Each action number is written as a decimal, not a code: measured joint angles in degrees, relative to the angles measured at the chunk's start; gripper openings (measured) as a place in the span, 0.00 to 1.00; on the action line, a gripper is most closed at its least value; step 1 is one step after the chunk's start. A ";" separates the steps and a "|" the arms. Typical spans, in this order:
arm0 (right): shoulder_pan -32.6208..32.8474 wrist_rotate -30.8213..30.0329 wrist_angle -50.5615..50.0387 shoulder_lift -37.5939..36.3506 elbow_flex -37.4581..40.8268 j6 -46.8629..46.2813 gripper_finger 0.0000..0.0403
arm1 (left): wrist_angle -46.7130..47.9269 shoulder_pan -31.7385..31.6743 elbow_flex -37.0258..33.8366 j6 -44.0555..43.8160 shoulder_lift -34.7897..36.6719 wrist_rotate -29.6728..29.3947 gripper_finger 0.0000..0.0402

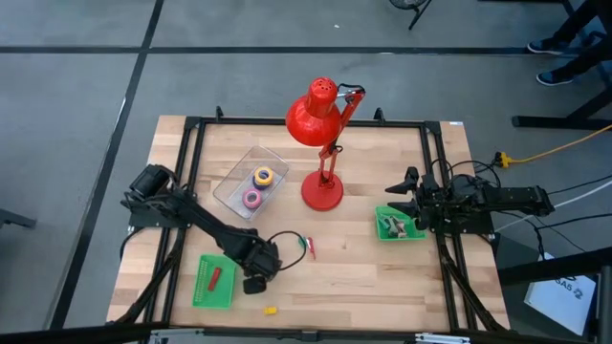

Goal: Pick and place Stapler, Stapler remover, tape
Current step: Put the bottom red stapler into the bottom green basket

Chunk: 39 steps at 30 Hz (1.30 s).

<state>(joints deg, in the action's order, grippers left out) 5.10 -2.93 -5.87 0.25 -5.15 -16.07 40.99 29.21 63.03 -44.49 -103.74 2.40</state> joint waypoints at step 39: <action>0.01 0.01 0.00 0.00 0.00 0.01 0.58 | 19.02 17.25 6.03 -63.49 13.35 7.30 0.14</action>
<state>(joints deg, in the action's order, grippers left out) 5.12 -2.92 -5.87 0.25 -5.15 -16.05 60.01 46.46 69.06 -107.99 -90.39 9.69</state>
